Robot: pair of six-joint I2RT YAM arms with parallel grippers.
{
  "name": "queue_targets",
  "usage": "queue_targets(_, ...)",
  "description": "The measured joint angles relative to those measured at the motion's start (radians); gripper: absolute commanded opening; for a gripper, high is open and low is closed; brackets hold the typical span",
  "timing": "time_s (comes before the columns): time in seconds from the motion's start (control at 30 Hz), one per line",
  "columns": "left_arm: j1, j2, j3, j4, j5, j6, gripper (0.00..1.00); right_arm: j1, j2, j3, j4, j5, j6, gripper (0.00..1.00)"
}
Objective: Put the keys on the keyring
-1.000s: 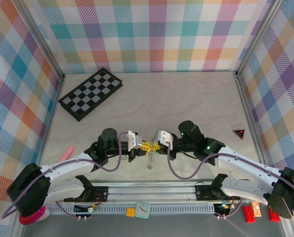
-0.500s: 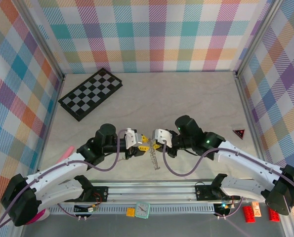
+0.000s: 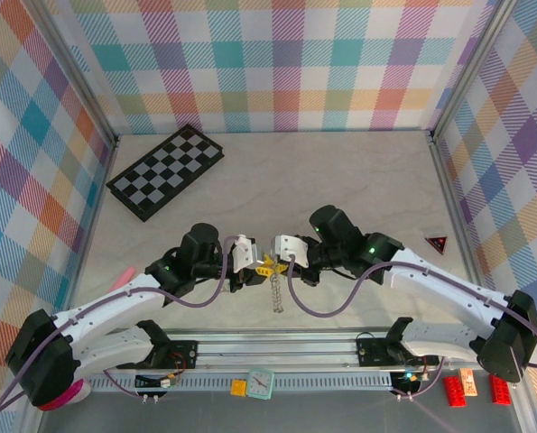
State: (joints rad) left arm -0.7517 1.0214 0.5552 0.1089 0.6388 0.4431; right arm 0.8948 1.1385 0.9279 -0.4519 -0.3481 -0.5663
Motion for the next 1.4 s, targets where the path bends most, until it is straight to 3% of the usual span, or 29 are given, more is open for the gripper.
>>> queue_targets(0.23, 0.0, 0.007, 0.004, -0.013, 0.012, 0.005, 0.0, 0.008, 0.021, 0.015, -0.013, 0.007, 0.0, 0.0)
queue_targets(0.3, -0.001, 0.007, 0.005, -0.022, 0.015, 0.015, 0.0, 0.009, 0.022, 0.015, -0.014, 0.006, 0.0, 0.19)
queue_targets(0.37, -0.001, 0.006, 0.005, -0.022, 0.014, 0.018, 0.0, 0.01, 0.02, 0.015, -0.011, 0.002, 0.007, 0.32)
queue_targets(0.5, -0.001, -0.003, 0.002, -0.018, 0.004, 0.018, 0.0, 0.013, -0.039, -0.035, 0.035, -0.005, 0.012, 0.37)
queue_targets(0.77, -0.001, -0.027, -0.037, 0.029, 0.007, -0.002, 0.0, 0.013, -0.08, -0.099, 0.069, 0.004, 0.039, 0.28)
queue_targets(1.13, -0.001, -0.028, -0.069, 0.085, 0.015, -0.019, 0.0, 0.012, -0.08, -0.101, 0.078, 0.045, 0.053, 0.03)
queue_targets(1.4, -0.001, -0.022, -0.087, 0.131, 0.006, -0.039, 0.0, 0.009, -0.076, -0.112, 0.095, 0.06, 0.059, 0.0)
